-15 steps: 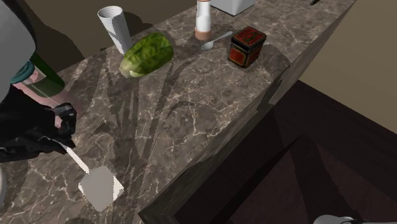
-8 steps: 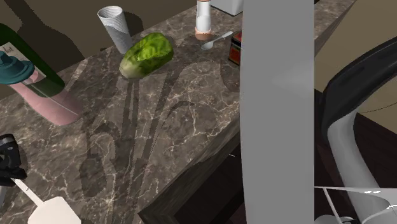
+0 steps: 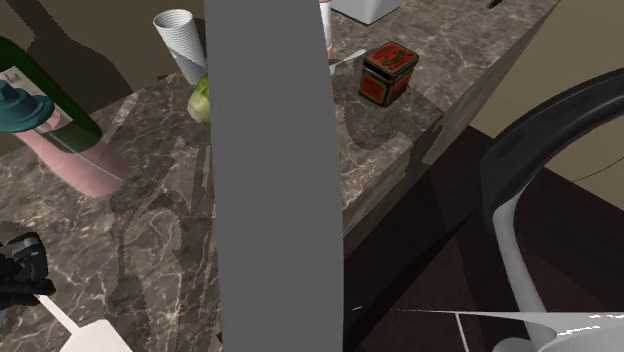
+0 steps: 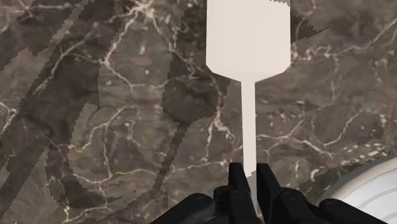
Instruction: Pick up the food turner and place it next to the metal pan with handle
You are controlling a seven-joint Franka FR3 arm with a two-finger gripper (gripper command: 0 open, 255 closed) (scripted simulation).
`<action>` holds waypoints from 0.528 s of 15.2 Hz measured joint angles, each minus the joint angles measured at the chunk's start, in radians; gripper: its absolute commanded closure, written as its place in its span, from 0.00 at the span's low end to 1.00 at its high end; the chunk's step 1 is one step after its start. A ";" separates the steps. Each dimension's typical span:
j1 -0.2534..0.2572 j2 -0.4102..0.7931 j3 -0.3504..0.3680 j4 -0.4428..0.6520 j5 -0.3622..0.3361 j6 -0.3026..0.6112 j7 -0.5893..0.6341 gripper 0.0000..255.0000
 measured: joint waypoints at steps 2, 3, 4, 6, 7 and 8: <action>-0.004 -0.001 0.000 -0.027 -0.001 0.026 0.003 1.00; -0.004 0.002 -0.001 -0.035 -0.002 0.036 0.005 1.00; -0.005 0.001 -0.001 -0.051 -0.003 0.051 0.007 1.00; -0.006 0.007 -0.002 -0.068 -0.005 0.073 0.009 1.00; -0.007 0.009 -0.003 -0.079 -0.006 0.086 0.011 1.00; -0.009 0.010 -0.003 -0.090 -0.006 0.098 0.011 1.00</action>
